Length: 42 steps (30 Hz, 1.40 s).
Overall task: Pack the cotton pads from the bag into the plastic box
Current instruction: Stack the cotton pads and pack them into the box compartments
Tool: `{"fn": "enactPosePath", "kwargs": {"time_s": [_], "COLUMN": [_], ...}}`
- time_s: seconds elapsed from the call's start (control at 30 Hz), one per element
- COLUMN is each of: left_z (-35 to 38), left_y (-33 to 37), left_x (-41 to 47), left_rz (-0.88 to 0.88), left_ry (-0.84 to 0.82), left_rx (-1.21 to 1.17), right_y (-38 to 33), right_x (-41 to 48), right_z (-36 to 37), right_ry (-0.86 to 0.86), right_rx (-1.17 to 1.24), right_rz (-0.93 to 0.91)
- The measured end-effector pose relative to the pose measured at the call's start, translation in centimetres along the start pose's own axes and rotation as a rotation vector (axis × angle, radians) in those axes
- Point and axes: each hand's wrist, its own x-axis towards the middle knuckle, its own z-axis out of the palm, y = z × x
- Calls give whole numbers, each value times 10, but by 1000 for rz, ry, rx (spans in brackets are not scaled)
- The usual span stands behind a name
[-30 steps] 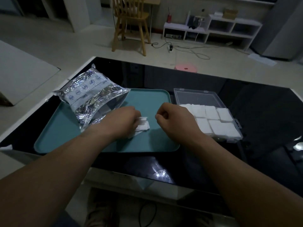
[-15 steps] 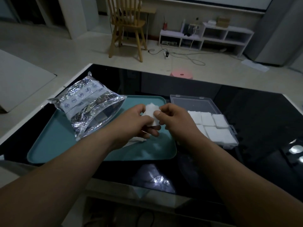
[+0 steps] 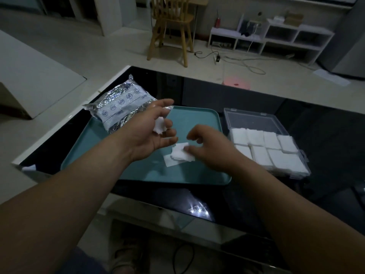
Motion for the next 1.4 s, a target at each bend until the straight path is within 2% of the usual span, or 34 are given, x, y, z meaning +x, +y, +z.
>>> {"fn": "enactPosePath", "kwargs": {"time_s": [0.07, 0.17, 0.33, 0.53, 0.73, 0.8, 0.9, 0.97, 1.0, 1.07, 1.13, 1.27, 1.4], "left_z": [-2, -1, 3, 23, 55, 60, 67, 74, 83, 100, 117, 143, 158], "left_y": [1, -4, -17, -42, -51, -53, -65, -73, -78, -83, -88, -90, -94], "left_x": [0, 3, 6, 15, 19, 21, 27, 27, 26, 23, 23, 20, 25], "left_rz": [-22, -60, -77, 30, 82, 176, 495, 693, 729, 697, 640, 507, 428], "left_ry": [43, 131, 227, 224, 77, 117, 158, 25, -86, -256, -331, -351, -204], "left_rx": [3, 30, 159, 240, 266, 441, 835, 1032, 1080, 1076, 1016, 863, 747], "right_y": [4, 5, 6, 7, -1, -1, 12, 20, 25, 33, 45, 66, 77], "right_x": [-4, -2, 2, -2, -16, -23, -39, -48, -54, -63, -71, -83, -84], "right_z": [15, 29, 22, 1, -20, -32, -55, -66, -70, -77, -84, -94, -92], "right_ry": [-121, -46, 22, 295, 261, 257, 276, 245, 230, 189, 149, 84, 138], "right_rx": [-247, -372, -176, -23, 349, 408, 446, 475, 505, 620, 779, 1052, 1145], "right_rz": [-66, -122, -29, 32, 187, 251, 368, 424, 441, 438, 438, 502, 541]}}
